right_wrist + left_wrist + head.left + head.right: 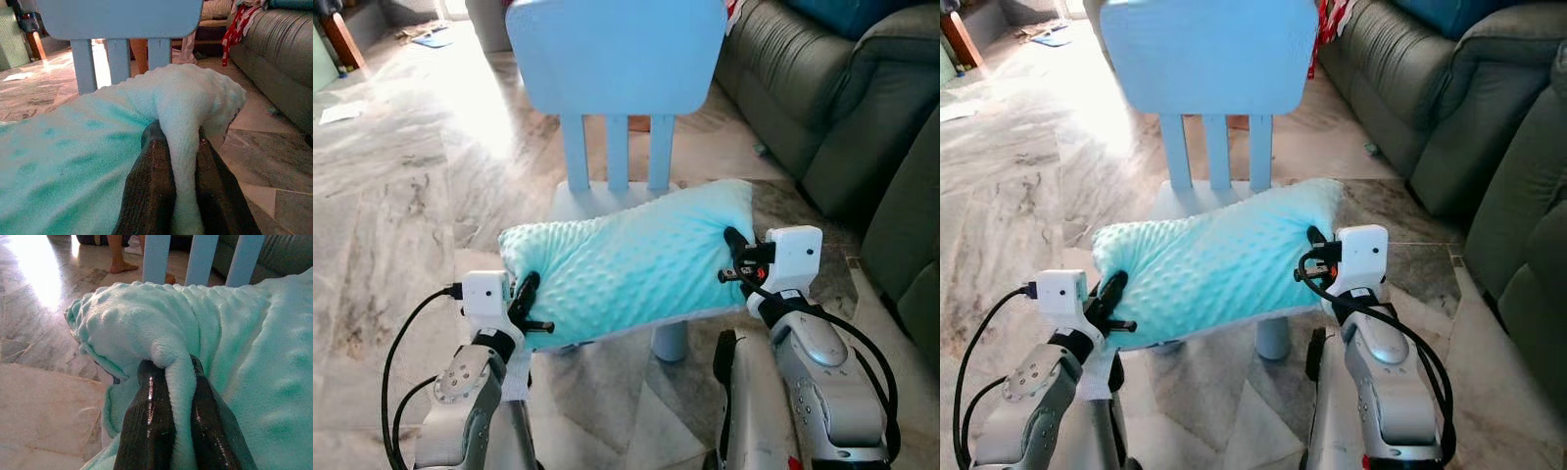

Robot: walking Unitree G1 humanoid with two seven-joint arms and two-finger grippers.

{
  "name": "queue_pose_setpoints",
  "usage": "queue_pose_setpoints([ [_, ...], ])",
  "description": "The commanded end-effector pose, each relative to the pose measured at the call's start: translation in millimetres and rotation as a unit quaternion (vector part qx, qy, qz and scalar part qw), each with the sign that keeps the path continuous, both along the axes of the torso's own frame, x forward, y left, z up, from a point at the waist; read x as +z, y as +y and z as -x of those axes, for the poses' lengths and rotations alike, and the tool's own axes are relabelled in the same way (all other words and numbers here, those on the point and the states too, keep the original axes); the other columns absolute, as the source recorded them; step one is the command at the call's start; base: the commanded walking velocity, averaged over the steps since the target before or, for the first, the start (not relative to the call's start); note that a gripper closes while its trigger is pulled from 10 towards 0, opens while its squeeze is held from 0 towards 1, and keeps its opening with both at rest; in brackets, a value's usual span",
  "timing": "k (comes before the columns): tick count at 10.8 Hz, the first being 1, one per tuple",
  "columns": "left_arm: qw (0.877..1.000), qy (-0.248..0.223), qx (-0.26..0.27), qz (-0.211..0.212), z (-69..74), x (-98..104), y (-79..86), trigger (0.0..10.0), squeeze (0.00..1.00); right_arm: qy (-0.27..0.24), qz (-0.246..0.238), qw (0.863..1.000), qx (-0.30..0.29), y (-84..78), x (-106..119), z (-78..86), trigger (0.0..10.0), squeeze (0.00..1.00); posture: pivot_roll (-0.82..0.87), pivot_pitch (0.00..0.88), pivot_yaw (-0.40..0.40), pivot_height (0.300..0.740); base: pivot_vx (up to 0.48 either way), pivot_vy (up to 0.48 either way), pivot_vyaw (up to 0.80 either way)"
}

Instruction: Move the pillow to the sofa

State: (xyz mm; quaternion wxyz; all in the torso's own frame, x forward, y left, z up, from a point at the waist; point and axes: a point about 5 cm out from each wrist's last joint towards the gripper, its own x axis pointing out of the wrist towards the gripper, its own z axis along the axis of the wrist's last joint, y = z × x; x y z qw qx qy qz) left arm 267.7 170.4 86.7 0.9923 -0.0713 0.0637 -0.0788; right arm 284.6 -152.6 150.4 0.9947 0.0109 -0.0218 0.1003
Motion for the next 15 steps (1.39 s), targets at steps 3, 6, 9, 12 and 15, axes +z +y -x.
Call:
queue_pose_setpoints([
  [3, 1.000, -0.007, -0.004, -0.009, -1.4, 3.3, -0.6, 10.0, 0.00, -0.021, -0.008, 1.000, 0.005, 0.5, 11.0, 0.7, 10.0, 0.00, -0.19, 0.000, 0.048, 0.474, 0.000, 0.000, 0.00],
  [6, 1.000, -0.007, -0.006, -0.010, -2.2, 2.8, -1.0, 10.0, 0.00, -0.020, -0.007, 1.000, 0.006, 1.0, 10.5, 0.6, 10.0, 0.00, -0.19, 0.000, 0.049, 0.529, 0.000, 0.000, 0.00],
  [9, 1.000, -0.012, -0.014, -0.006, -3.8, 4.5, -3.8, 10.0, 0.00, -0.020, -0.008, 1.000, 0.006, 0.6, 10.9, 0.9, 10.0, 0.00, -0.19, 0.000, 0.049, 0.574, 0.000, 0.000, 0.00],
  [12, 0.999, -0.012, -0.020, -0.025, -6.5, 4.7, -5.8, 10.0, 0.00, -0.021, -0.007, 1.000, 0.006, 0.5, 11.6, 0.8, 10.0, 0.00, -0.20, 0.000, 0.050, 0.624, 0.000, 0.000, 0.00],
  [15, 0.999, -0.014, -0.036, -0.025, -8.7, 5.0, -10.6, 10.0, 0.00, -0.023, -0.007, 1.000, 0.004, -0.2, 12.3, 0.3, 10.0, 0.00, -0.20, 0.000, 0.052, 0.684, 0.000, 0.000, 0.00],
])
